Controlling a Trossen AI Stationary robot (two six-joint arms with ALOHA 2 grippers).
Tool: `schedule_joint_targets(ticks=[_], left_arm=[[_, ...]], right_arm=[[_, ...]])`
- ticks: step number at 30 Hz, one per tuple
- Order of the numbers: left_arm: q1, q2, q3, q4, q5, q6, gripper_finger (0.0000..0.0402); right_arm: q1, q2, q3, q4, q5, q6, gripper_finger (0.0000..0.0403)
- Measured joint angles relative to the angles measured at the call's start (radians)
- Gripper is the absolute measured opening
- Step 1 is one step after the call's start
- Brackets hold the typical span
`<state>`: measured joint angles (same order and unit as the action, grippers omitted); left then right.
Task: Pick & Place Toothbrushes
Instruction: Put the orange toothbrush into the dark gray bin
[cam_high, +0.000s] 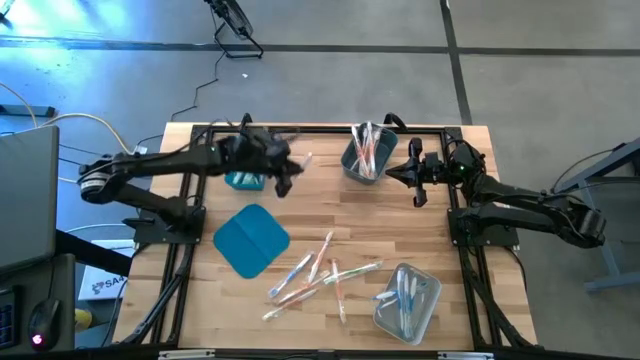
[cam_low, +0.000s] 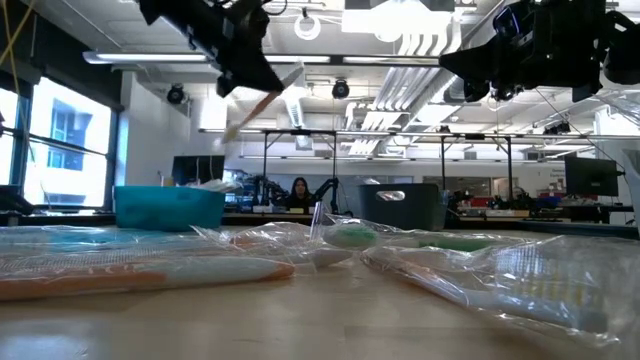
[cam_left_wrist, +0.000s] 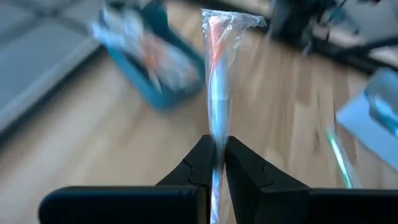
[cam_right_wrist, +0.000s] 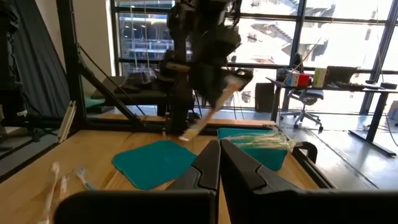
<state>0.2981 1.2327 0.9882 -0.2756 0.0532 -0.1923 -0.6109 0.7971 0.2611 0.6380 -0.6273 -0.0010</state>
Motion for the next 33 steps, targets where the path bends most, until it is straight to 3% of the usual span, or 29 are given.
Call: schedule_joint_targets(ticks=[5,13,23,28,33], left_arm=[[0.131,0.000,0.000,0.192,0.164,0.154,0.0024],[0.238,0.007,0.000,0.383,0.384,0.255,0.0024],[0.268,0.007,0.000,0.403,0.431,0.321,0.0024],[0.267,0.007,0.000,0.399,0.443,0.347,0.0024],[0.265,0.007,0.000,0.399,0.444,0.347,0.0024]], right_arm=[[0.000,0.000,0.000,0.009,0.008,0.000,0.0004],[0.000,0.015,0.000,0.009,0.134,0.122,0.0004],[0.096,0.084,0.000,0.020,0.358,0.192,0.0004],[0.211,0.156,0.000,0.148,0.525,0.215,0.0003],[0.314,0.271,0.002,0.344,0.600,0.213,0.0003]])
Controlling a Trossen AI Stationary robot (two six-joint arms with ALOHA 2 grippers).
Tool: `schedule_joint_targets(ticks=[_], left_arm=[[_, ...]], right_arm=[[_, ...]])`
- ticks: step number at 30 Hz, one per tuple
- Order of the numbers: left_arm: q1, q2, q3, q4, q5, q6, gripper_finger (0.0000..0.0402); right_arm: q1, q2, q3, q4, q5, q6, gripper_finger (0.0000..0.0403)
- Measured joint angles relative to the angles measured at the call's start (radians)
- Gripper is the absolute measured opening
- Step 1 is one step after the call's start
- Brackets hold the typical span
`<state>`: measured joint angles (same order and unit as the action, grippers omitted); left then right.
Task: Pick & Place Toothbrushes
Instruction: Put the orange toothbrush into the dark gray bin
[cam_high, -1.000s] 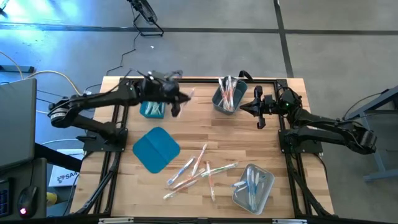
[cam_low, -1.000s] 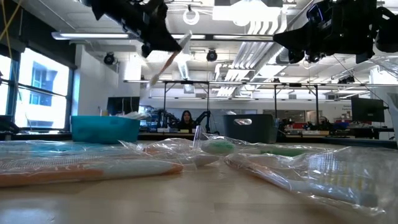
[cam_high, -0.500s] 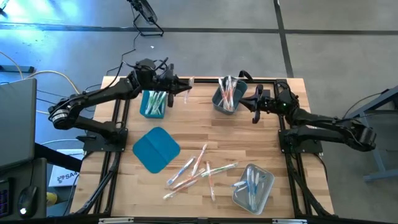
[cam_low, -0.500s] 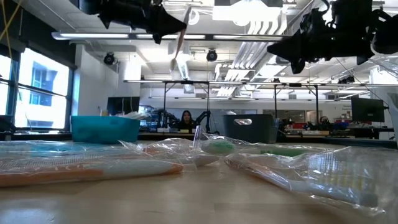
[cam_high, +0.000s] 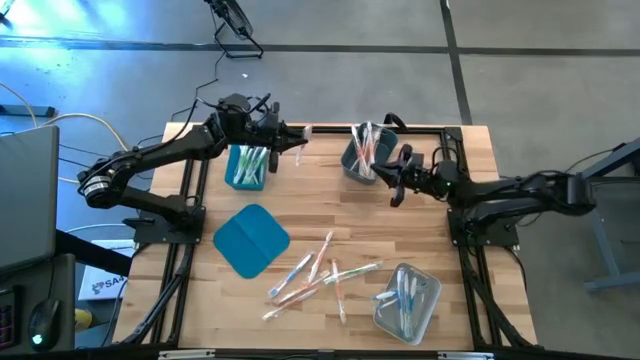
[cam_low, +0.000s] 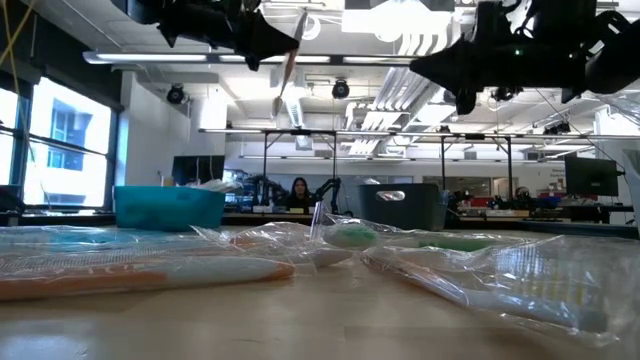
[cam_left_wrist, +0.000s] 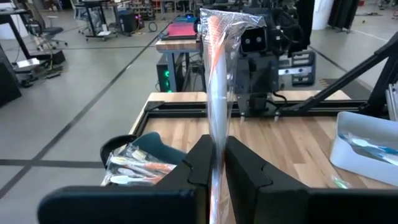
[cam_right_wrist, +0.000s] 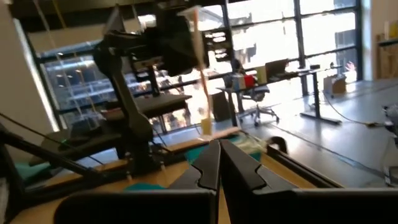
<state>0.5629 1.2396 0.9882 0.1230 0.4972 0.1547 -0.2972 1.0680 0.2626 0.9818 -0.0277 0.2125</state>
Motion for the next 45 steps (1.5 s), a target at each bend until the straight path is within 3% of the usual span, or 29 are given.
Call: schedule_joint_targets(ticks=[12,24,36,45], left_arm=[[0.000,0.000,0.000,0.005,0.018,-0.002,0.0024],[0.000,0.000,0.000,0.006,0.017,-0.002,0.0024],[0.000,0.000,0.000,0.006,0.036,-0.003,0.0024],[0.000,0.000,0.000,0.006,0.036,-0.004,0.0024]], right_arm=[[0.055,0.294,0.178,0.085,0.056,-0.014,0.0004],[0.055,0.454,0.376,0.084,0.054,-0.103,0.0012],[0.055,0.635,0.552,0.064,0.056,-0.110,0.0163],[0.053,0.709,0.651,0.068,0.053,-0.107,0.0197]])
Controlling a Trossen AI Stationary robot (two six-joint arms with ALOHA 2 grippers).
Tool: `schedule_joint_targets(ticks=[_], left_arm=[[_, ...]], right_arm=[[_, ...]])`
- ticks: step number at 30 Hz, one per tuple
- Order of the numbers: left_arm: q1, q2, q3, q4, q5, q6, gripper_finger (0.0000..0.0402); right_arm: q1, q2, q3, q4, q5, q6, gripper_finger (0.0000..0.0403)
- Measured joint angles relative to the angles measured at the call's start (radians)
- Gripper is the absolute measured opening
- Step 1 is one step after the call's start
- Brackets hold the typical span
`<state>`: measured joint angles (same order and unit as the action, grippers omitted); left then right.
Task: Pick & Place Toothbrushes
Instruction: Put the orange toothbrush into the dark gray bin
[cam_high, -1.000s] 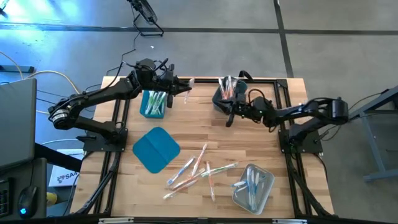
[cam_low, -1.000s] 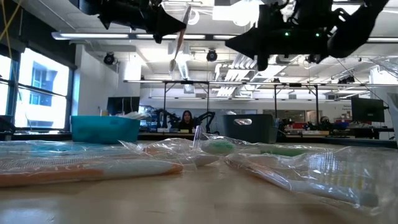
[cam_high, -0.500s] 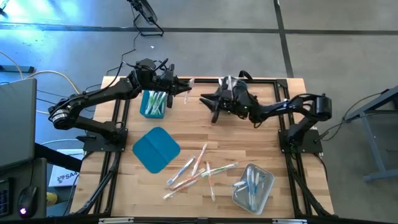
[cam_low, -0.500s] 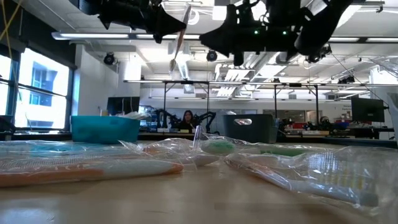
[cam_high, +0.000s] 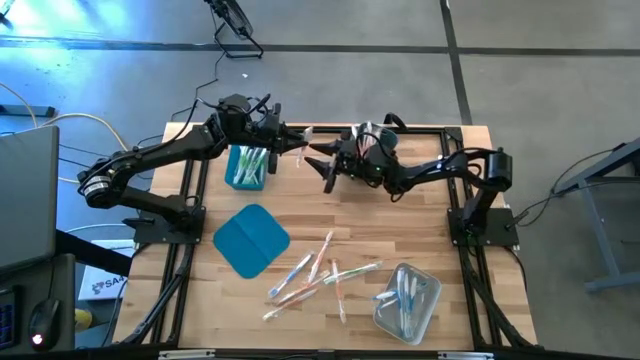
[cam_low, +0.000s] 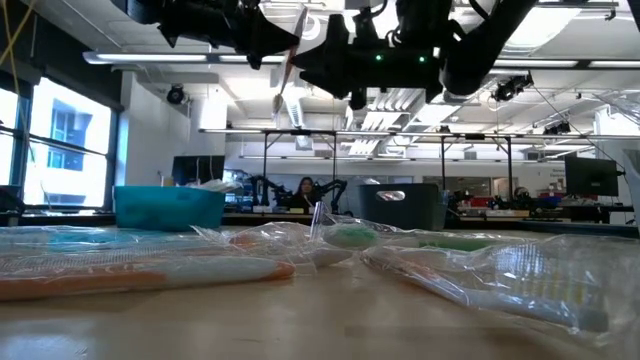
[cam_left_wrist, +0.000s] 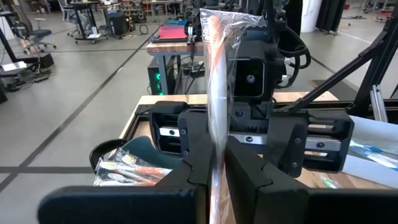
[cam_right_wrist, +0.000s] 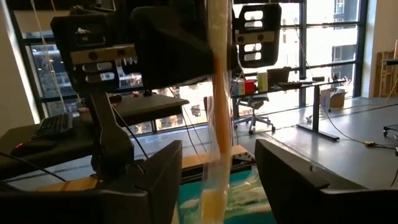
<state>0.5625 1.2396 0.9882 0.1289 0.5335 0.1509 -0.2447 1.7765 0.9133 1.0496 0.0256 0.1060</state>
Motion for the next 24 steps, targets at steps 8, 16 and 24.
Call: schedule_joint_targets(ticks=[8,16,24], left_arm=[[0.000,0.000,0.000,0.000,0.000,0.000,0.0024],[-0.008,0.000,0.000,0.000,-0.001,-0.002,0.0024],[-0.055,0.029,-0.001,0.060,-0.006,-0.004,0.0024]], right_arm=[[-0.005,0.001,0.046,-0.017,-0.028,-0.005,0.0198],[-0.013,0.001,0.062,-0.039,-0.034,-0.005,0.0198],[-0.013,0.001,0.063,-0.038,-0.036,-0.006,0.0161]])
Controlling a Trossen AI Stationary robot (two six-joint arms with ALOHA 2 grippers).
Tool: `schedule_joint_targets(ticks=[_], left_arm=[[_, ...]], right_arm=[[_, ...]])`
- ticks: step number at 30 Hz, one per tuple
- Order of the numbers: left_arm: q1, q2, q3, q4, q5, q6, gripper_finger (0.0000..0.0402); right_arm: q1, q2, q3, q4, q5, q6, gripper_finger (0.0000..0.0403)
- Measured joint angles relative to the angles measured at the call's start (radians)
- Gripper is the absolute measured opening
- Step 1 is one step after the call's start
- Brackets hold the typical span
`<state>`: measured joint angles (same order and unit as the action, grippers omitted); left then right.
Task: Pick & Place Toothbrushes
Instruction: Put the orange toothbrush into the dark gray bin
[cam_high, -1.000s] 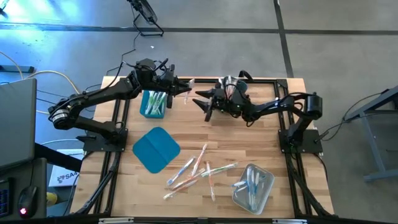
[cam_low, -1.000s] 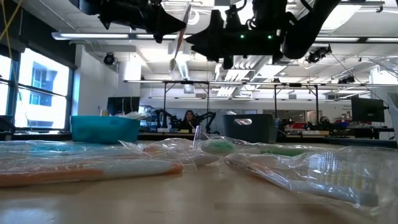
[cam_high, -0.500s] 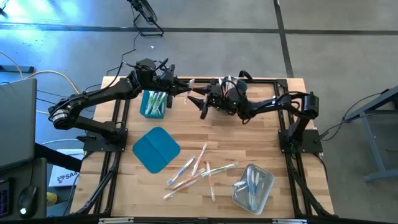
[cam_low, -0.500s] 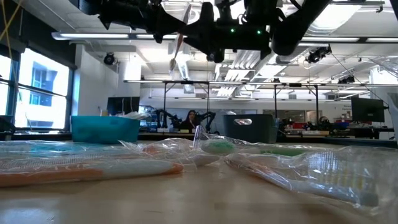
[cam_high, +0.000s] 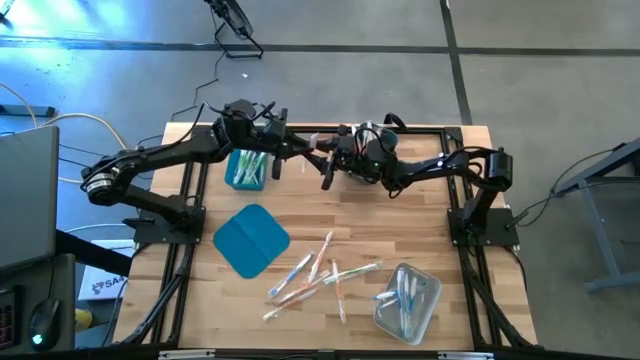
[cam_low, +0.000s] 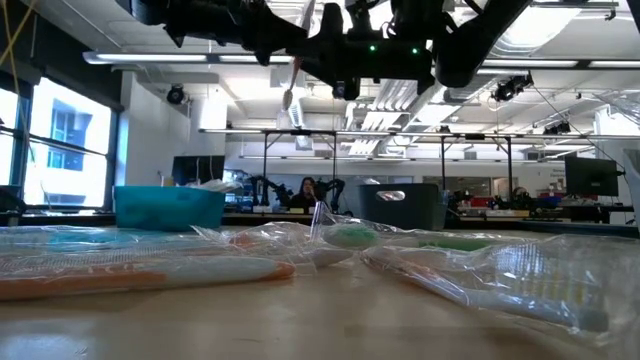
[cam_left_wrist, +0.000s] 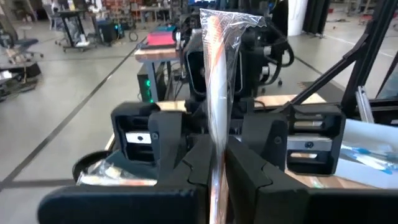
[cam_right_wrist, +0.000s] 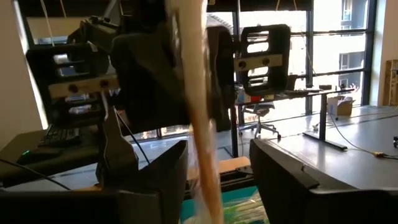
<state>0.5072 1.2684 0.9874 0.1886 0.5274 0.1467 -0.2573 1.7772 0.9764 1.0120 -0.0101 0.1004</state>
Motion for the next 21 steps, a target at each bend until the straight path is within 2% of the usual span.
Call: schedule_joint_targets(ticks=[12,21], left_arm=[[0.003,0.000,0.000,-0.021,-0.024,0.001,0.0024],[0.003,0.000,0.000,-0.023,-0.040,-0.001,0.0024]], right_arm=[[0.000,0.000,0.000,-0.012,0.000,0.000,0.0067],[0.000,0.000,0.000,-0.015,-0.002,-0.007,0.0023]])
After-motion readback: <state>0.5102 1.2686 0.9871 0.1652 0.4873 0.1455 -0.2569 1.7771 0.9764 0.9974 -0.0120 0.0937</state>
